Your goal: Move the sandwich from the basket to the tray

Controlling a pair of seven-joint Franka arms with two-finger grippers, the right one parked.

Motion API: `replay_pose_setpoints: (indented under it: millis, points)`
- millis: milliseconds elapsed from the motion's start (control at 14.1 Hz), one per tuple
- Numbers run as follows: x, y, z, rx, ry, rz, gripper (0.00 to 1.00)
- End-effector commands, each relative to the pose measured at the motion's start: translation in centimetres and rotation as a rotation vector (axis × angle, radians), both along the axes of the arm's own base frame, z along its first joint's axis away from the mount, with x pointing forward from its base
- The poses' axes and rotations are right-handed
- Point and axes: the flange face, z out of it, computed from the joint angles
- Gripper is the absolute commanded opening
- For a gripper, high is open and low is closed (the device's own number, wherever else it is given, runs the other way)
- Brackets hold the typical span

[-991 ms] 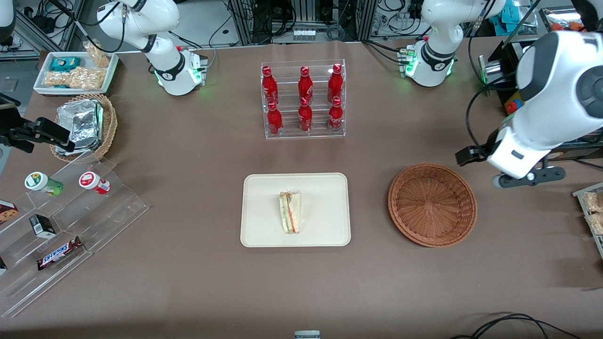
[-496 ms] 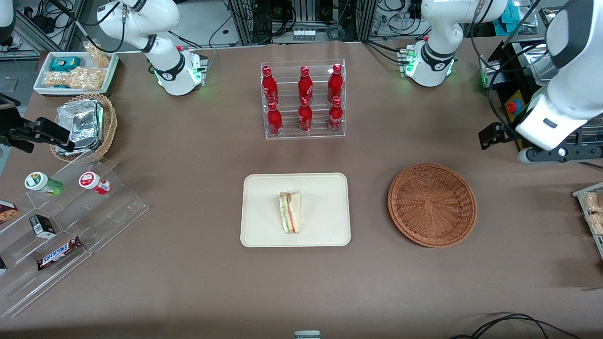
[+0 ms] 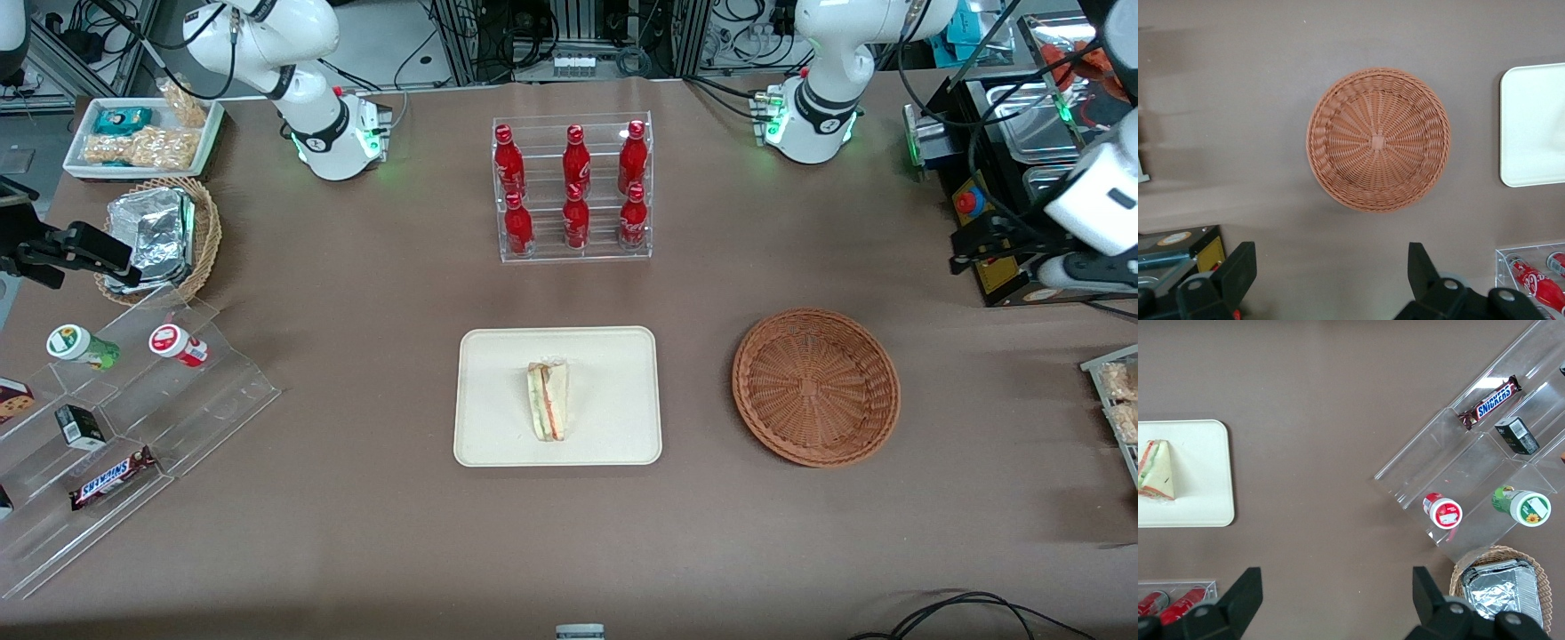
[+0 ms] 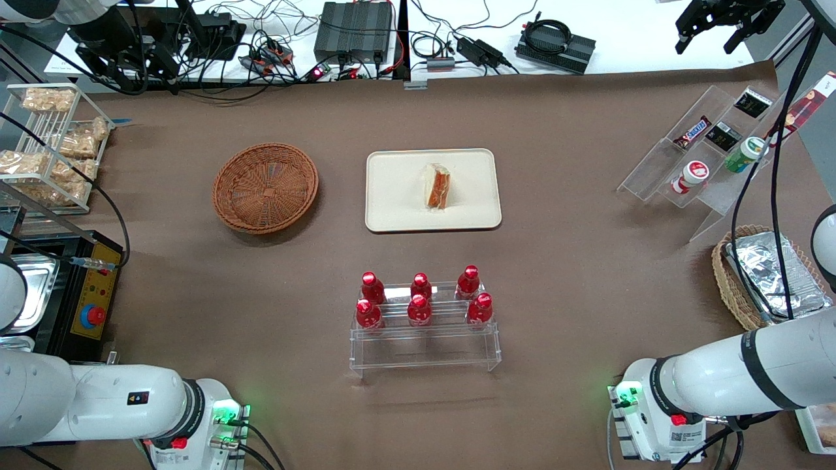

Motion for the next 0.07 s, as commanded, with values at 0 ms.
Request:
replay_pose_setpoints:
  millis: [0]
  points:
    - [0.04,0.53,0.96,-0.014,-0.024,-0.004,1.0]
